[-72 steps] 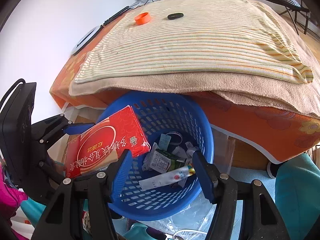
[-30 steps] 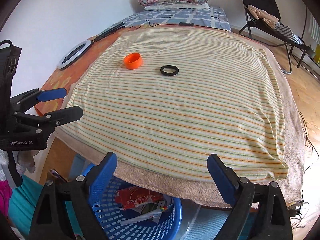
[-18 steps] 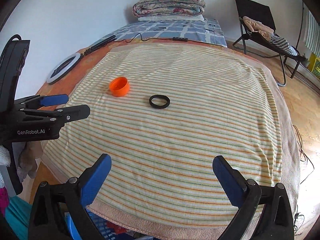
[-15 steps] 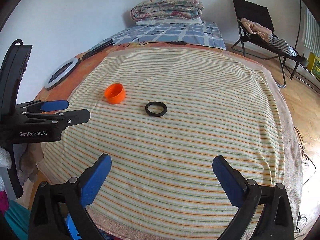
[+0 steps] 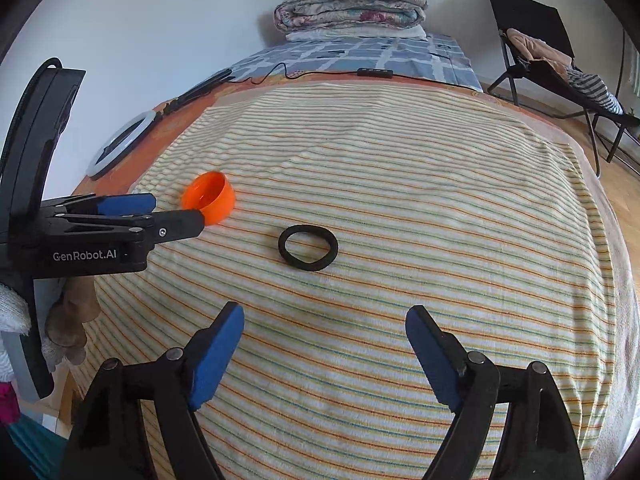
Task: Collect trash
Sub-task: 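Grasp the orange cup with the left tool while the right tool grasps the black hair tie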
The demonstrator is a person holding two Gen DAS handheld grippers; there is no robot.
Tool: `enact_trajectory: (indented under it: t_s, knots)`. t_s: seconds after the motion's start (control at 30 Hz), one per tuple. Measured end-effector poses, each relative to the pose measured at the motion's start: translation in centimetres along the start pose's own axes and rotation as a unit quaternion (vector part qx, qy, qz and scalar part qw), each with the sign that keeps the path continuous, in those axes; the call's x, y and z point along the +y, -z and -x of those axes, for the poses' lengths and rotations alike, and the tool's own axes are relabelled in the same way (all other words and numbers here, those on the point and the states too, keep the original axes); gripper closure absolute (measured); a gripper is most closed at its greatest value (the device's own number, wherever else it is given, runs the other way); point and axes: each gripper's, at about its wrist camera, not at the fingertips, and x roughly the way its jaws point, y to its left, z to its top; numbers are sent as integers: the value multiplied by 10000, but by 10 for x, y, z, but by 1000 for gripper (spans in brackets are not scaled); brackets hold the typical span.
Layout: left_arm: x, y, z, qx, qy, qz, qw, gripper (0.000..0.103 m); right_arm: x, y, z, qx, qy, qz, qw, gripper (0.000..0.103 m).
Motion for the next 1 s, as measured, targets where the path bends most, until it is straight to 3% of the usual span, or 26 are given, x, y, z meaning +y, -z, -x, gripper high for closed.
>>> enact_trajectory:
  t_s: [0.13,0.27,0.33,0.47,0.57,0.63,0.73,0.83,1.0]
  knots:
    - [1,-4,-9,36,-27,0,10000,38,4,-9,-14,31,74,75,9999,21]
    - [2,-7,-14,27,-54,-2,10000,41,6,-16,-30,127,122,127,9998,28]
    - [1,-9,-14,-14,-69,-11,10000,56,7,-19,-34,72,221,177,9996,28]
    - [0,-11,-16,-58,-131,-64,9999,56,11,-25,-39,19,329,285,9991,33]
    - [0,-11,-15,-74,-130,-67,9999,56,13,-27,-41,-9,398,382,9985,49]
    - [1,-9,-13,-89,-148,-59,9998,56,14,-28,-40,-23,343,406,9986,68]
    - [3,-9,-10,-122,-159,-10,9998,56,14,-27,-39,-33,291,422,9987,85]
    - [6,-8,-3,-186,-157,12,9997,56,12,-26,-37,-61,270,386,9989,94]
    - [5,-6,11,-306,-148,-29,9994,56,11,-25,-27,-172,260,303,9991,96]
